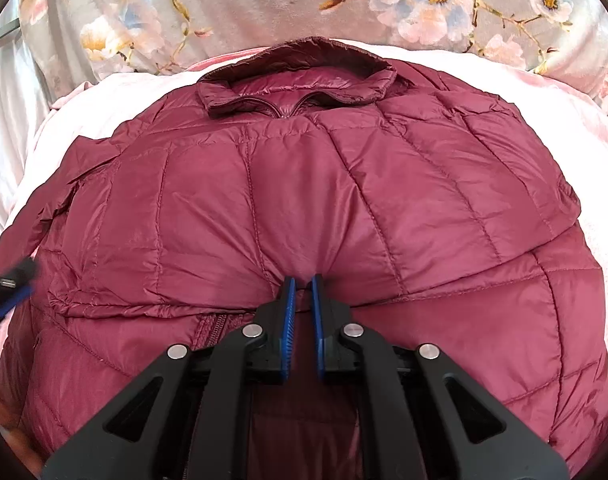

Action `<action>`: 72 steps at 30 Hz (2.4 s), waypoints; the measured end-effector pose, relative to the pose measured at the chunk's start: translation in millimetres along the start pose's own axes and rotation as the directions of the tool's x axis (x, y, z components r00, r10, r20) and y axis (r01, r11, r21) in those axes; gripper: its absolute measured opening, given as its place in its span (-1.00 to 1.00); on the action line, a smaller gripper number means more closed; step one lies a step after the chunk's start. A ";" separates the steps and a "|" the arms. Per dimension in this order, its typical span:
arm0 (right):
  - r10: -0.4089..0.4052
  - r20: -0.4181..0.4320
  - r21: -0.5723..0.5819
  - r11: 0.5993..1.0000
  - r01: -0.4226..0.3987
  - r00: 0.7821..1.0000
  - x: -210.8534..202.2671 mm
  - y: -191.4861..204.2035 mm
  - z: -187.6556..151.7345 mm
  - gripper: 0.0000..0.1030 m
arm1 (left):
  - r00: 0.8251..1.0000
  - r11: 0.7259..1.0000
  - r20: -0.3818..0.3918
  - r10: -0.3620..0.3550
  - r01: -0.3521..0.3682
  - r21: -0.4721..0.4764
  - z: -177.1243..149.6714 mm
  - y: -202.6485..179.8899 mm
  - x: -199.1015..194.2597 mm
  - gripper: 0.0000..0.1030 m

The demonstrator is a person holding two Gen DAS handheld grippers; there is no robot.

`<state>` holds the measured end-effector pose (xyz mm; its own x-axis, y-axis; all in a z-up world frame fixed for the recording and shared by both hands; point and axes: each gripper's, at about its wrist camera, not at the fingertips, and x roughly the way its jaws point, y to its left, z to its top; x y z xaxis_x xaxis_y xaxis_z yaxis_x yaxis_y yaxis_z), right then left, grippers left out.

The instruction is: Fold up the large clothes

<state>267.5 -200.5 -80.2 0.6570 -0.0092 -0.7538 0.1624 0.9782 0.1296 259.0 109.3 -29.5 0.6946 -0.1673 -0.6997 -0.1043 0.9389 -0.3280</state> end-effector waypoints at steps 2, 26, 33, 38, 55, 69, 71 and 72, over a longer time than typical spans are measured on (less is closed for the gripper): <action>-0.006 0.000 -0.003 1.000 0.006 1.000 -0.1 0.5 0.0 -0.86 | 0.999 0.995 0.004 0.037 -0.036 -0.089 11.3 41.0 -14.2 0.30; -0.089 0.050 -0.016 0.996 0.090 0.995 -14.1 6.9 -0.9 -0.53 | 0.977 0.949 0.097 0.192 -0.160 -0.271 106.3 198.1 -35.3 -0.99; -0.093 0.153 0.033 0.995 0.089 0.984 -66.5 -13.1 -16.2 -0.28 | 0.981 0.999 0.192 -0.018 0.008 0.051 131.6 31.3 -63.8 -0.99; -0.075 0.134 0.082 0.995 0.065 0.988 -81.6 -40.7 -27.9 -0.25 | 0.967 0.949 0.130 -0.220 0.181 0.259 100.2 -106.7 -71.2 -0.99; 0.087 0.132 0.170 0.979 -0.109 0.987 -100.5 -86.0 -14.1 0.14 | 0.952 0.966 -0.211 -0.221 0.243 0.089 -38.9 -81.2 0.0 0.33; 0.084 0.108 0.169 0.980 -0.101 0.991 -73.6 -76.5 39.3 -0.93 | 0.966 0.993 -0.232 -0.115 0.119 0.002 -33.3 12.5 10.7 0.23; 0.043 0.169 0.153 0.986 -0.069 0.985 -93.2 -80.6 54.6 -0.95 | 0.960 0.988 -0.234 -0.156 0.151 -0.041 -21.6 12.5 14.6 0.23; 0.020 0.190 0.146 0.988 -0.048 0.982 -100.1 -83.5 61.9 -0.95 | 0.955 0.983 -0.234 -0.182 0.171 -0.070 -14.9 12.6 15.5 0.23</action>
<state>233.7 -294.1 24.3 0.7881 -0.0294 -0.6149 0.2362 0.9368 0.2580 257.8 114.1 -53.9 0.5161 -0.4013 -0.7567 -0.0338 0.8732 -0.4861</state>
